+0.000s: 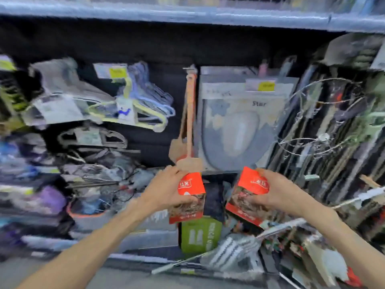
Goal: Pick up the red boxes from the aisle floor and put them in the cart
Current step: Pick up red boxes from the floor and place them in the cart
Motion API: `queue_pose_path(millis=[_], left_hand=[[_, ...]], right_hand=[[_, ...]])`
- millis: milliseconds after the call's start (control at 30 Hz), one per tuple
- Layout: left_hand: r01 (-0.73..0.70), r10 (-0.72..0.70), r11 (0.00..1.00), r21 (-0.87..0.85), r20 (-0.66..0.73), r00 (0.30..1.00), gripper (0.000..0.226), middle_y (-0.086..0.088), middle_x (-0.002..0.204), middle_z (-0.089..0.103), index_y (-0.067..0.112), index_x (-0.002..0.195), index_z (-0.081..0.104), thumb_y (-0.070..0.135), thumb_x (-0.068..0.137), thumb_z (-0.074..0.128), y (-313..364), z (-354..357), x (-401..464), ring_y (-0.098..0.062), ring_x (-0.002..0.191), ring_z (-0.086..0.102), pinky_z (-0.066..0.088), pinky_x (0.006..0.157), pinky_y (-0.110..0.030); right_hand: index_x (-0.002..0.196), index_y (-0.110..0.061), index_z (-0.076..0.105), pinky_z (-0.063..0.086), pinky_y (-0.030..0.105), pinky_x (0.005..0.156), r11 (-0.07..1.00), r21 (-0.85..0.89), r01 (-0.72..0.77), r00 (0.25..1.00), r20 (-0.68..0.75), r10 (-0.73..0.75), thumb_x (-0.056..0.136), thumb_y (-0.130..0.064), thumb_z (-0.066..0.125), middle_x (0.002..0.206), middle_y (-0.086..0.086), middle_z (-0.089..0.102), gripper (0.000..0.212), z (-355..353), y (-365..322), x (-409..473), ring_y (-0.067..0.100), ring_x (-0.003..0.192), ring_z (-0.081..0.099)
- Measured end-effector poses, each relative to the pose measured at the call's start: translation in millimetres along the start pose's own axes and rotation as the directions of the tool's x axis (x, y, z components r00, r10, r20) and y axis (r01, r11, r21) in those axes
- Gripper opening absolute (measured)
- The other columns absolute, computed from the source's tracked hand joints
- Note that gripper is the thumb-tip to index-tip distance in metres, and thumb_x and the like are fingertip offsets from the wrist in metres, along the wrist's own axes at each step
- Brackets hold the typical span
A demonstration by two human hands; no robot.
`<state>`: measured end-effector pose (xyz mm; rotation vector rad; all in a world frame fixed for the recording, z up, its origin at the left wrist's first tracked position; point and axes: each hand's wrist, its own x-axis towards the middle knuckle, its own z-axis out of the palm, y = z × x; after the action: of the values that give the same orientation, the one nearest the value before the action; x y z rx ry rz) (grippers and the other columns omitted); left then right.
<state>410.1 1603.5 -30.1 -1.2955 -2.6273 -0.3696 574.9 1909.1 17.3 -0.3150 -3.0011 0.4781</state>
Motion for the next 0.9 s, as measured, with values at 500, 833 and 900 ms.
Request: queue_pose_path(millis=[500, 833, 900], left_hand=[[0.765, -0.733, 0.638, 0.087, -0.233, 0.639, 0.098, 0.004, 0.121, 0.055, 0.026, 0.135, 0.049, 0.091, 0.062, 0.053, -288.6, -196.7, -448.3, -0.019, 0.115, 0.049, 0.046, 0.094, -0.036], [0.953, -0.889, 0.282, 0.11, -0.344, 0.302, 0.085, 0.003, 0.114, 0.057, 0.028, 0.132, 0.051, 0.08, 0.066, 0.062, -405.6, -291.4, -660.5, -0.021, 0.11, 0.053, 0.046, 0.087, -0.037], [0.971, -0.904, 0.201, 0.126, -0.358, 0.233, 0.089, 0.003, 0.112, 0.056, 0.027, 0.13, 0.052, 0.086, 0.063, 0.054, -437.1, -305.4, -688.4, -0.019, 0.109, 0.052, 0.047, 0.087, -0.037]], right_hand=[[0.118, -0.039, 0.048, 0.049, 0.024, 0.078, 0.735, 0.204, 0.647, 0.704, 0.209, -0.679, 0.064, -0.068, 0.079, 0.104, -0.018, 0.061, 0.069, 172.4, -551.0, 77.3, 0.003, 0.088, 0.06], [0.111, -0.048, 0.046, 0.056, 0.032, 0.066, 0.454, 0.323, 0.831, 0.364, 0.301, -0.881, 0.058, -0.073, 0.075, 0.089, -0.016, 0.066, 0.065, 278.6, -870.0, 86.2, 0.0, 0.069, 0.065], [0.108, -0.047, 0.047, 0.056, 0.032, 0.066, 0.381, 0.33, 0.864, 0.293, 0.286, -0.912, 0.057, -0.075, 0.074, 0.088, -0.017, 0.065, 0.064, 298.4, -929.2, 95.5, -0.001, 0.071, 0.064]])
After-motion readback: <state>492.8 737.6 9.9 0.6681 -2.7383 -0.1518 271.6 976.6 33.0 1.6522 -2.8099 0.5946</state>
